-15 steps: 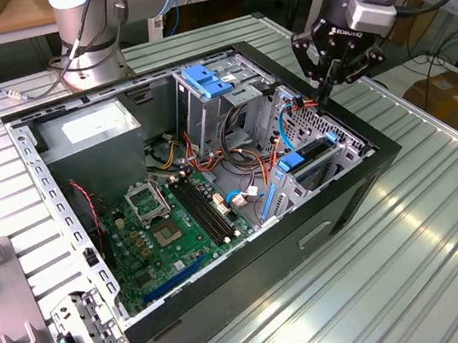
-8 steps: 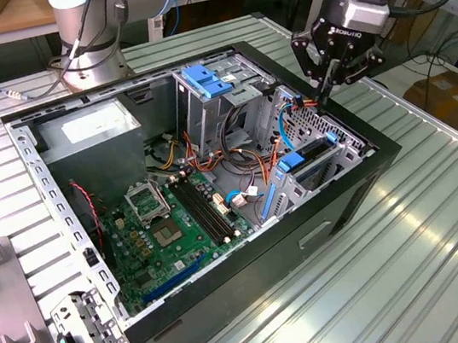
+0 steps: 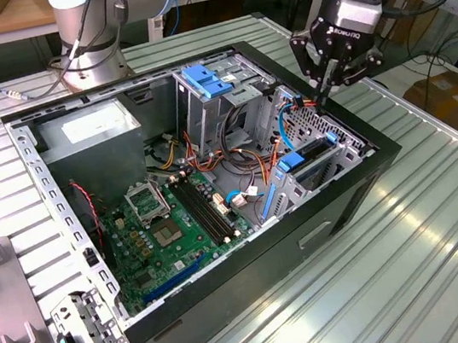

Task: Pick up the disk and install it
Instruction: 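Insert the first disk wire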

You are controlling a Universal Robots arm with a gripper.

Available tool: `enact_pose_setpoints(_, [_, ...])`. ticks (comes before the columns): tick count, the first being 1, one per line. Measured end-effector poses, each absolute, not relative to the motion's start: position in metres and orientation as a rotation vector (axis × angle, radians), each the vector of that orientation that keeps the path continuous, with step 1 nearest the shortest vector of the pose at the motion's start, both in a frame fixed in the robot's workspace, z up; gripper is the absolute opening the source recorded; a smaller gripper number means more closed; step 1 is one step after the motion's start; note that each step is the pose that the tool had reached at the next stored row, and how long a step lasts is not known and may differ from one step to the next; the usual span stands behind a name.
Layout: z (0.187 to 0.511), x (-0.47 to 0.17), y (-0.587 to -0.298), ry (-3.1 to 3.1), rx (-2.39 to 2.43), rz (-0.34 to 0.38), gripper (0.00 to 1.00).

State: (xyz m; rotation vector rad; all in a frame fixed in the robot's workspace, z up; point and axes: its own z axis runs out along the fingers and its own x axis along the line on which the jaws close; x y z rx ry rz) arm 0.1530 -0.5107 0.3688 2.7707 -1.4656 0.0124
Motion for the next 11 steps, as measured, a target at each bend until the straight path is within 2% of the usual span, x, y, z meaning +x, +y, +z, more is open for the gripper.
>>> enact_pose_setpoints(11, [0.3688, 0.1459, -0.5114, -1.562, 2.717, 0.012, 0.17])
